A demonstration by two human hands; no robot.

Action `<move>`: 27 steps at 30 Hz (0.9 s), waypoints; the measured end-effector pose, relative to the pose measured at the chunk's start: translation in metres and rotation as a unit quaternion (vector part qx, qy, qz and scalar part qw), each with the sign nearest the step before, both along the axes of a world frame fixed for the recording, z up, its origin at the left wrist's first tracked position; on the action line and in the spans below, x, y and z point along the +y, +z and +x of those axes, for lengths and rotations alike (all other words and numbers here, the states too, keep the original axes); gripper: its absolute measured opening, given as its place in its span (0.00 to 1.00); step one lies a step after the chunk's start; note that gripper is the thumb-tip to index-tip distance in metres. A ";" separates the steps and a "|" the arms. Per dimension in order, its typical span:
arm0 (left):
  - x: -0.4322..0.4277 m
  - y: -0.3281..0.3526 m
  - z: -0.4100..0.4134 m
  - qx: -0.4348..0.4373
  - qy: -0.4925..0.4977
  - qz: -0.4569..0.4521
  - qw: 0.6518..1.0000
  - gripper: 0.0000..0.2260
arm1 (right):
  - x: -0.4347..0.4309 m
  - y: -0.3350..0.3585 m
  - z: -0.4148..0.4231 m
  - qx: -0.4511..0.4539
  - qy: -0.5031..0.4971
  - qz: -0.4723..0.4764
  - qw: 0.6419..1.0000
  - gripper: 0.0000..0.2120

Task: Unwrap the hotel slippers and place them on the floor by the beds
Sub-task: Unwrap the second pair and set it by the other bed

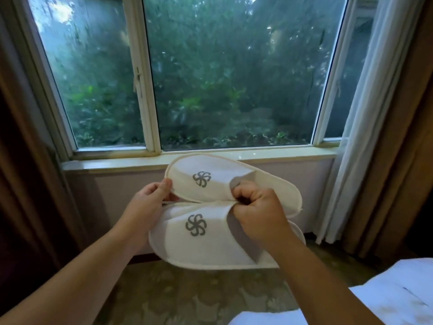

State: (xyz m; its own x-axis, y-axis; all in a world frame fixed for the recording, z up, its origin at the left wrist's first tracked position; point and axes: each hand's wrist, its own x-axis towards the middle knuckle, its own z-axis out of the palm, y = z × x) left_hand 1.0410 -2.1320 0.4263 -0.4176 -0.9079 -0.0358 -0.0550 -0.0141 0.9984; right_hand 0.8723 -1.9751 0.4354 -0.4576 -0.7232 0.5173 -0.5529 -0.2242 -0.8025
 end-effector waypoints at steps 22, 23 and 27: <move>-0.245 -0.040 -0.282 -0.011 -0.209 0.044 0.977 0.17 | -0.188 -0.036 -0.202 -0.073 -0.171 0.001 0.983 0.18; -0.251 -0.042 -0.298 -0.014 -0.225 0.042 0.973 0.17 | -0.191 -0.039 -0.211 -0.076 -0.188 0.004 0.979 0.19; -0.258 -0.051 -0.361 -0.037 -0.290 0.040 0.955 0.16 | -0.190 -0.051 -0.245 -0.073 -0.272 0.018 0.959 0.17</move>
